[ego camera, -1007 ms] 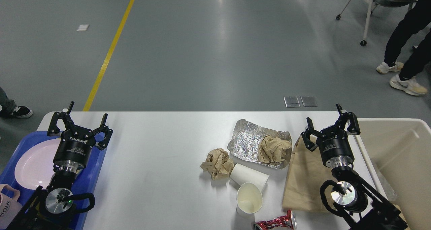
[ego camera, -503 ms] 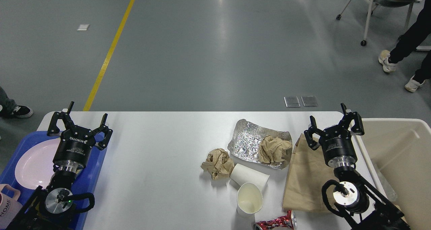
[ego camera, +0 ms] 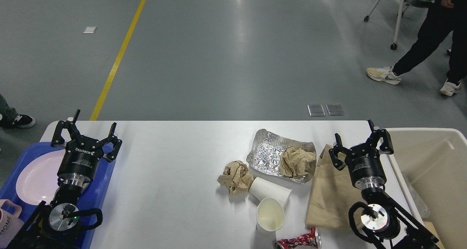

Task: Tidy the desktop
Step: 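Raise the right gripper up from the bin edge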

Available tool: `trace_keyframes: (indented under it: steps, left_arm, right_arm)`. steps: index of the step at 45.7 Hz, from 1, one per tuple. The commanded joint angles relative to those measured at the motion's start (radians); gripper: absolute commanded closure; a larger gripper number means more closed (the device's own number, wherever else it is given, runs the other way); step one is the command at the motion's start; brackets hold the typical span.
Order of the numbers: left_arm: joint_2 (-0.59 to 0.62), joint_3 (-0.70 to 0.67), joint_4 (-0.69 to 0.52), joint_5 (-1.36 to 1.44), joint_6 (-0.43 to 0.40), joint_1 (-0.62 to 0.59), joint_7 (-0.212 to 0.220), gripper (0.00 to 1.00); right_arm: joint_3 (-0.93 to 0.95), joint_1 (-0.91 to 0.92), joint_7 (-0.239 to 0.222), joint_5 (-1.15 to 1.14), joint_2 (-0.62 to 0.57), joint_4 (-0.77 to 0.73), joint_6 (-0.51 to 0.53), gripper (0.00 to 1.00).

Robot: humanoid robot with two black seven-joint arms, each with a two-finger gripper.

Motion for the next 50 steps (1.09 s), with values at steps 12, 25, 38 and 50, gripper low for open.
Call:
trace_keyframes:
  steps: [12, 25, 38, 50]
  left_arm:
    - [0.001, 0.0, 0.0, -0.001, 0.0, 0.0, 0.0, 0.03]
    - [-0.001, 0.0, 0.0, -0.004, 0.0, 0.0, 0.0, 0.03]
    - [-0.001, 0.0, 0.0, -0.004, 0.0, 0.0, 0.0, 0.03]
    - [-0.001, 0.0, 0.0, -0.004, 0.0, 0.0, 0.0, 0.03]
  right_arm:
    - [-0.01, 0.004, -0.008, 0.0, 0.003, -0.008, 0.008, 0.0]
    - [-0.037, 0.039, -0.012, 0.0, -0.009, -0.011, 0.012, 0.0]
    - [-0.244, 0.096, 0.0, 0.0, -0.196, 0.003, 0.037, 0.0]
    - [-0.695, 0.343, 0.002, 0.057, -0.422, -0.005, 0.046, 0.0]
